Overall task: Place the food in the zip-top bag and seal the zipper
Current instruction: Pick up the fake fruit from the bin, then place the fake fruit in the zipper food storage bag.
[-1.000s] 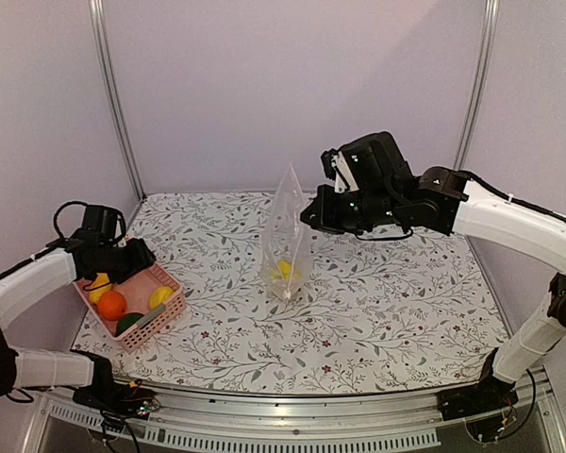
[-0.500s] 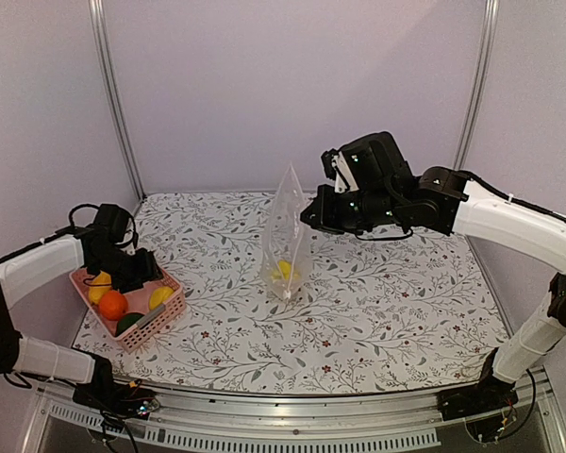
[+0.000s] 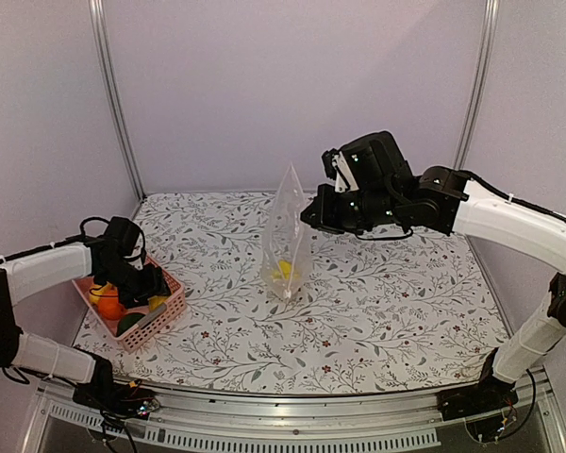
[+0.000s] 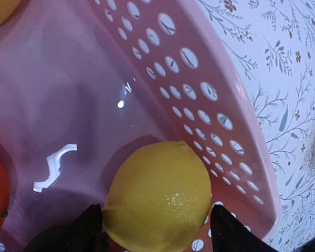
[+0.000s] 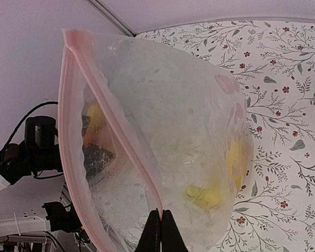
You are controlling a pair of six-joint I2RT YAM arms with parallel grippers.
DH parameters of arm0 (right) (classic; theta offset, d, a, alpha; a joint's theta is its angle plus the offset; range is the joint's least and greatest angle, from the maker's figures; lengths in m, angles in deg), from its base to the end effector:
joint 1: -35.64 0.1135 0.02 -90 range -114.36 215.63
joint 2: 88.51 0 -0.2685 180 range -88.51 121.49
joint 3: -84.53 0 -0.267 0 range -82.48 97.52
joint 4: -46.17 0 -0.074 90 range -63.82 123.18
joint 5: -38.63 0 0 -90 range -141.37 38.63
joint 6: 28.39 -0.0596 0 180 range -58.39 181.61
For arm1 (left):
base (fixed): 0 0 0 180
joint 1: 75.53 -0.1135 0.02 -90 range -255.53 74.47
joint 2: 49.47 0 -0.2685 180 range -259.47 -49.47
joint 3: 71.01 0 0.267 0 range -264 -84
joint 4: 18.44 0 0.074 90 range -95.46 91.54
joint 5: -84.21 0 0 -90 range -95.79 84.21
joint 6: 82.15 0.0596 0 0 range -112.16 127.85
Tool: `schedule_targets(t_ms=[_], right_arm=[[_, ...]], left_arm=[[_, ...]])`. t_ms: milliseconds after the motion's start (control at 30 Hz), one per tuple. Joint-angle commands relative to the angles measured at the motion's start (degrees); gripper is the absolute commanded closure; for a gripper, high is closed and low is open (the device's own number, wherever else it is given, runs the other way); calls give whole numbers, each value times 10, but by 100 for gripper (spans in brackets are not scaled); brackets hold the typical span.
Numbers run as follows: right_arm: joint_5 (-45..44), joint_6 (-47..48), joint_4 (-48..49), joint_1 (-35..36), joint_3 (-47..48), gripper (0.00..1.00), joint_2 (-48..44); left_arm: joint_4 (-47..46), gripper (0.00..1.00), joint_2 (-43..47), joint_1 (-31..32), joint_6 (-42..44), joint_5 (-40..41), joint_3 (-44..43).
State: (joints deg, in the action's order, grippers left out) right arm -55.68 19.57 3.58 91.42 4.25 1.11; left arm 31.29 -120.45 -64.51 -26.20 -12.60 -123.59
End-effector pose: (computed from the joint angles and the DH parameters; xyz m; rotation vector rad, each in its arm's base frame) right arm 0.2251 0.3230 0.3571 -0.2259 2.2686 0.8863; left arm 0.2298 -0.0519 0.1595 -0.5296 2.7617 -0.3627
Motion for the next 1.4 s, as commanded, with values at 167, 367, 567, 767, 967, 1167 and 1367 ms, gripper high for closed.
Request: schedule_targets(t_ms=[167,367,567,767,967,1167,1367], right_arm=[[-15,0,-21,-5,35,100,3],[-15,-1,-34,-5,53,100,12],[-15,-3,-37,-5,50,100,12],[-17,-1,-37,-4,56,100,13],[-21,5,-43,-5,62,100,15],[-23,7,-49,-4,65,100,17],[-25,10,-57,-4,75,100,20]], left_arm=[[-33,26,-54,16,-6,14,14],[-28,43,-20,16,-9,49,20],[7,46,77,16,-11,92,10],[55,47,181,16,13,126,-33],[82,47,242,16,51,93,-75],[96,48,279,19,56,47,-126],[70,49,287,33,49,-34,-169]])
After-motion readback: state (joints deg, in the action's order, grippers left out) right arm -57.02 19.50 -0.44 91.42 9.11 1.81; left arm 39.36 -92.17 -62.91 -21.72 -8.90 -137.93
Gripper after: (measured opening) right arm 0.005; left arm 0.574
